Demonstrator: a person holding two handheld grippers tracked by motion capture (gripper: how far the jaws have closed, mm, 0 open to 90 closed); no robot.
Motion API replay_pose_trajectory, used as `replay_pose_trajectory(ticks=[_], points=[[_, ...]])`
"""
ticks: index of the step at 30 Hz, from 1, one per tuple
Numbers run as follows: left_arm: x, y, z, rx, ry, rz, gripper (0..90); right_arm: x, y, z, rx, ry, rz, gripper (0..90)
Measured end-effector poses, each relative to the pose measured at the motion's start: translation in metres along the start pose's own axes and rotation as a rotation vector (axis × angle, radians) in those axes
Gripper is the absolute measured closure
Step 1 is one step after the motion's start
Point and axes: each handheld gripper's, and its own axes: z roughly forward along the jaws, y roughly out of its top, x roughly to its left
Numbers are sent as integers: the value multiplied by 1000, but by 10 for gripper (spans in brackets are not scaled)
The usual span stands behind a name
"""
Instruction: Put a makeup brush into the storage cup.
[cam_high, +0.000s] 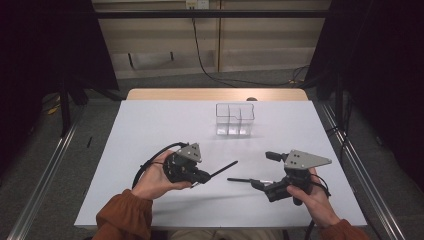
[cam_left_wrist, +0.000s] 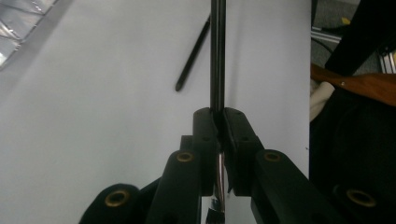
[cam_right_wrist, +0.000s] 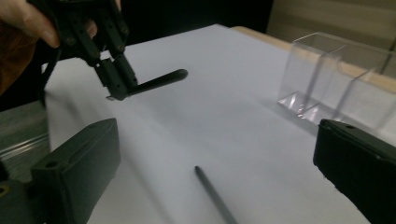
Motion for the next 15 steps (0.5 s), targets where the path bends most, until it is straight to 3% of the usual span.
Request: replay_pose_trajectory(ticks=[6, 15], points=[[-2, 5, 3, 59, 2, 24, 842, 2, 4, 7, 77, 66, -34, 10], [0, 14, 13, 162, -22, 56, 842, -1, 10, 15, 184, 116, -85, 17]])
